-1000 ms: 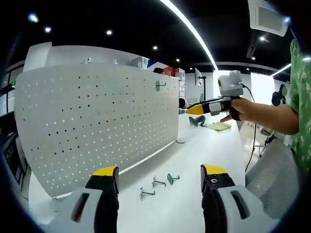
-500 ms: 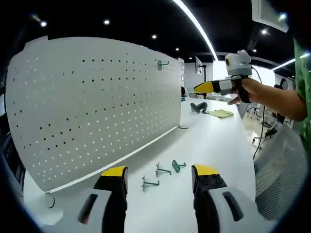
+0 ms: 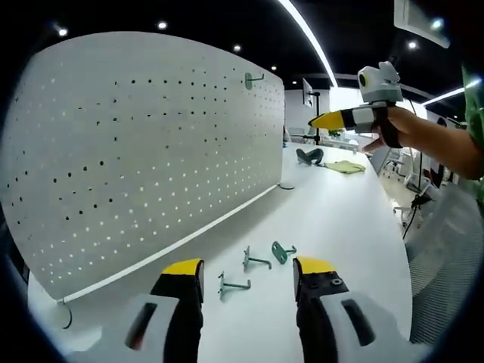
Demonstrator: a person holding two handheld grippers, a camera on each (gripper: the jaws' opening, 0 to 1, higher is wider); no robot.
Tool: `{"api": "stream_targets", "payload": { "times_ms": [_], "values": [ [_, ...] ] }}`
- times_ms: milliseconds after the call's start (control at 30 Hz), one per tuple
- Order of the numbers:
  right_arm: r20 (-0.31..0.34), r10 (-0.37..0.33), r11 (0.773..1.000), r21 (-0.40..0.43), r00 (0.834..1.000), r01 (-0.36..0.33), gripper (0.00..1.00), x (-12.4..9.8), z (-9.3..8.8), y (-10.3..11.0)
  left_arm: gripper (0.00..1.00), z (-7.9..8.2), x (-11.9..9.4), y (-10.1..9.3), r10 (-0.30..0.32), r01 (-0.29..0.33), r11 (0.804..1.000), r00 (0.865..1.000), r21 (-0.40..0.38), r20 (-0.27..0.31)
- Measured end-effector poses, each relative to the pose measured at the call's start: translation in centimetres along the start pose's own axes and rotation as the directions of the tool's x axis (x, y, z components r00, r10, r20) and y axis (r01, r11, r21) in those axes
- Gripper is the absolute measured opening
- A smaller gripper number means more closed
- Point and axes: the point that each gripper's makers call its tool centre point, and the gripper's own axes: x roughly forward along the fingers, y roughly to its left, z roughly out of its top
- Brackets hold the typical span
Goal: Insert the hook assembly into the mounting plate slot until the hook locks in place.
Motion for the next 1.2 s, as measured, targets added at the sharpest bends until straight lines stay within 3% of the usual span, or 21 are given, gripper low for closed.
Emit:
{"api": "stream_targets", "payload": {
  "times_ms": [733, 1200],
  "values": [
    [-0.032, 0.001, 1.000, 0.022, 0.999, 0.000, 0.34, 1.1, -1.7, -1.0, 0.35, -2.7, 6.4, -0.8, -0.039, 0.042, 0.998, 0.997, 0.053, -0.062],
    [-0.058, 0.006, 1.000, 0.023, 0.998, -0.004, 0.33, 1.6, -2.7, -1.3, 0.25, -4.5, 7.8, 0.1, -0.014, 0.021, 0.998, 0.994, 0.060, -0.110]
  ]
}}
